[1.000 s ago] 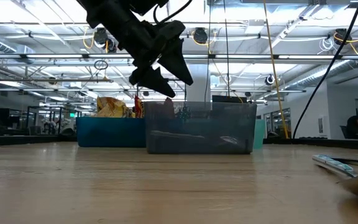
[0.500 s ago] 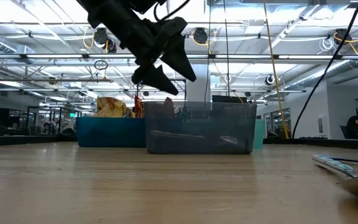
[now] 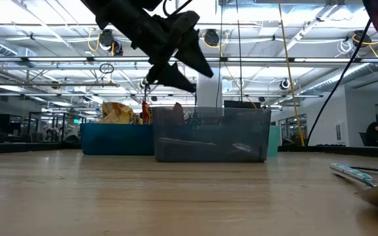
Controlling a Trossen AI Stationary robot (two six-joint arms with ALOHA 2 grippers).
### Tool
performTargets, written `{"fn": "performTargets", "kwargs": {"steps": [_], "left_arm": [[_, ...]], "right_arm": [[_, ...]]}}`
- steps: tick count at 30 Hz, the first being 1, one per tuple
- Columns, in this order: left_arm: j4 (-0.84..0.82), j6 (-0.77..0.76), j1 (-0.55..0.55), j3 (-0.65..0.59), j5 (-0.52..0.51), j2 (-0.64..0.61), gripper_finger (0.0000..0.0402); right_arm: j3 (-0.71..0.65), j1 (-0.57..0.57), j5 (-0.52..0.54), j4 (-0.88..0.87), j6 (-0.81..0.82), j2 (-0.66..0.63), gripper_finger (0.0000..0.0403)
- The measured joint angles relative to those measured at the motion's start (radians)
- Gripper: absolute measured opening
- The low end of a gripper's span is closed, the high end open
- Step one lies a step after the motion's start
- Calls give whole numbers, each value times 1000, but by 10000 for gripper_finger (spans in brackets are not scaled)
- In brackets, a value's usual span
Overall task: Pick & Place Food Item
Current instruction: Put the violet spoon into the black bin
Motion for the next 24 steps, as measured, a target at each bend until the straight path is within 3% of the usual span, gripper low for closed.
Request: {"fn": "performTargets", "kwargs": {"steps": [3, 6, 11, 14, 17, 24], "left_arm": [[64, 38, 1, 0, 53, 0, 347], [131, 110, -4, 0, 72, 0, 347], [250, 231, -22, 0, 124, 0, 347], [332, 280, -36, 0, 173, 0, 347], [398, 325, -56, 0, 205, 0, 347], [458, 443, -117, 0, 188, 7, 347]], "right_arm": [[-33, -17, 46, 155, -203, -74, 0], [-114, -58, 31, 433, -430, -128, 0], [-318, -192, -209, 1004, -679, -180, 0], [-430, -305, -417, 1304, -711, -183, 0], [-500, -420, -554, 1504, -645, -174, 0], [-492, -575, -722, 1582, -503, -127, 0]]}}
